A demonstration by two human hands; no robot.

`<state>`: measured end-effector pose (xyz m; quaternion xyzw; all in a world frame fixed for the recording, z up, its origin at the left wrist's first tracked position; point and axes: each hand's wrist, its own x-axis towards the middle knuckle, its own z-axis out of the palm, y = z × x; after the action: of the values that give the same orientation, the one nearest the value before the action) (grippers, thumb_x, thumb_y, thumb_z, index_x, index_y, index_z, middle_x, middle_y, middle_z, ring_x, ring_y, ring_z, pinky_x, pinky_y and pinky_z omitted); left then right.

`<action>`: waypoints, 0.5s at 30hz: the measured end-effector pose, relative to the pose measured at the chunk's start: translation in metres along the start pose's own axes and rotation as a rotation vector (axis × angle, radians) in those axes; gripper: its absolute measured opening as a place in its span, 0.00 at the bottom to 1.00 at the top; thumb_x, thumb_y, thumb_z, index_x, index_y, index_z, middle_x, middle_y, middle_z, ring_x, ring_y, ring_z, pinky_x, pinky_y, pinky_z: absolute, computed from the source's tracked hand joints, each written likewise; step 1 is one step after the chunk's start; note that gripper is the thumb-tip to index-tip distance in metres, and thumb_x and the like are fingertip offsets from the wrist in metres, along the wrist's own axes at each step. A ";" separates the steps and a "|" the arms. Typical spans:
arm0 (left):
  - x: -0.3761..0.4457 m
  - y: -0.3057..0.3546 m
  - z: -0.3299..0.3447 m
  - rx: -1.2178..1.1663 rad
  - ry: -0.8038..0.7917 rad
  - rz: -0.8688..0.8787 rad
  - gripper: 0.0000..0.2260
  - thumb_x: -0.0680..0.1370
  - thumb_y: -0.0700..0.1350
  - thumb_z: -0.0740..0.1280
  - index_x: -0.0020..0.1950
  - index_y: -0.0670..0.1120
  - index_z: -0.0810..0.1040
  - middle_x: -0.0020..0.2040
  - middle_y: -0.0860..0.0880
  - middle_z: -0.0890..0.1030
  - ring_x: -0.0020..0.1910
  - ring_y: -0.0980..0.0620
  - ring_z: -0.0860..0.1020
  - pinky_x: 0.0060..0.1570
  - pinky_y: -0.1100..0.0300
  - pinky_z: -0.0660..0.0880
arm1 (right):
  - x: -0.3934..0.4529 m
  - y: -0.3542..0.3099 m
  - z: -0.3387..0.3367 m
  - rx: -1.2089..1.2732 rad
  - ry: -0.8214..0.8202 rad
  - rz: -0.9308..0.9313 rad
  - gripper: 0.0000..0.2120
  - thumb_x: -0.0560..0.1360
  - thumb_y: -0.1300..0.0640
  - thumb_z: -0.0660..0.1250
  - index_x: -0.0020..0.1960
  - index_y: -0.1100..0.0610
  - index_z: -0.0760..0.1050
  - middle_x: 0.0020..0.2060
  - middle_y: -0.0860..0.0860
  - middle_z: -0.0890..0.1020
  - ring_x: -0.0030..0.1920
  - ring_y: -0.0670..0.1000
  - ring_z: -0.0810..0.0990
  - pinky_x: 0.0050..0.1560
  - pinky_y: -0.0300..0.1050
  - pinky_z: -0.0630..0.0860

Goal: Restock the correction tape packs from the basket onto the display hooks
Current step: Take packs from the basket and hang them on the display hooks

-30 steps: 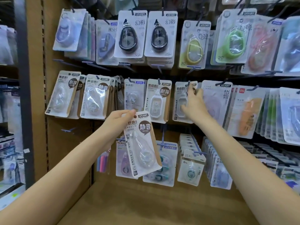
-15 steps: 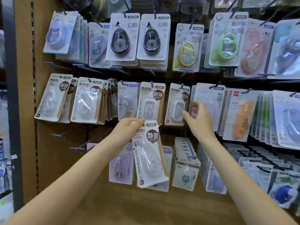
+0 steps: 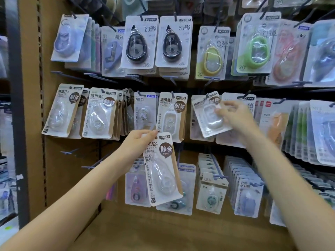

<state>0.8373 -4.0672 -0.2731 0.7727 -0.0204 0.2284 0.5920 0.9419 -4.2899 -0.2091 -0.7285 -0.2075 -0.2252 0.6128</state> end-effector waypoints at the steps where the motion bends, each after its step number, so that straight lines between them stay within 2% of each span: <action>1: 0.000 -0.001 -0.001 -0.007 0.004 -0.006 0.13 0.80 0.50 0.60 0.45 0.45 0.81 0.39 0.48 0.84 0.41 0.50 0.81 0.54 0.50 0.74 | 0.003 -0.008 -0.013 0.015 -0.046 0.029 0.17 0.74 0.62 0.67 0.62 0.57 0.73 0.52 0.52 0.79 0.47 0.51 0.78 0.46 0.44 0.75; 5: 0.000 -0.003 -0.002 -0.050 0.038 -0.015 0.14 0.80 0.49 0.61 0.51 0.41 0.81 0.45 0.43 0.84 0.42 0.49 0.80 0.54 0.51 0.75 | 0.003 -0.025 -0.044 -0.063 -0.242 -0.004 0.16 0.73 0.66 0.67 0.60 0.58 0.76 0.42 0.49 0.81 0.42 0.45 0.79 0.42 0.34 0.73; 7: 0.000 -0.004 -0.003 -0.063 0.038 -0.013 0.14 0.80 0.48 0.61 0.52 0.40 0.81 0.47 0.41 0.84 0.42 0.49 0.80 0.52 0.53 0.76 | -0.006 -0.028 -0.054 0.011 -0.346 -0.029 0.21 0.71 0.68 0.68 0.61 0.54 0.75 0.41 0.48 0.83 0.40 0.44 0.80 0.41 0.35 0.73; 9: -0.001 -0.005 -0.003 -0.069 0.030 -0.015 0.14 0.80 0.48 0.61 0.51 0.41 0.81 0.46 0.42 0.84 0.42 0.50 0.80 0.51 0.54 0.76 | -0.018 -0.030 -0.059 0.121 -0.438 -0.051 0.26 0.63 0.61 0.74 0.59 0.50 0.75 0.40 0.49 0.85 0.40 0.46 0.83 0.39 0.38 0.76; 11: -0.003 -0.005 -0.005 -0.073 0.029 -0.016 0.13 0.80 0.49 0.61 0.50 0.41 0.81 0.44 0.44 0.84 0.41 0.51 0.80 0.48 0.56 0.76 | -0.026 -0.026 -0.057 0.183 -0.472 -0.053 0.33 0.55 0.54 0.78 0.59 0.46 0.75 0.43 0.53 0.85 0.44 0.49 0.84 0.40 0.39 0.78; 12: -0.003 -0.006 -0.006 -0.069 0.031 -0.014 0.13 0.80 0.48 0.61 0.50 0.41 0.81 0.42 0.46 0.84 0.39 0.52 0.80 0.45 0.58 0.75 | -0.028 -0.022 -0.055 0.192 -0.452 -0.055 0.33 0.56 0.54 0.77 0.60 0.45 0.74 0.45 0.53 0.85 0.45 0.50 0.84 0.41 0.41 0.78; 15: -0.007 -0.010 -0.015 -0.038 0.044 -0.004 0.14 0.80 0.49 0.61 0.50 0.40 0.81 0.40 0.46 0.84 0.37 0.52 0.80 0.43 0.58 0.74 | -0.040 -0.016 -0.042 0.136 -0.329 -0.035 0.26 0.70 0.63 0.69 0.63 0.43 0.71 0.44 0.51 0.84 0.43 0.49 0.82 0.42 0.44 0.74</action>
<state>0.8291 -4.0521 -0.2816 0.7561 -0.0102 0.2436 0.6073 0.8970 -4.3295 -0.2133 -0.7088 -0.3324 -0.0988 0.6143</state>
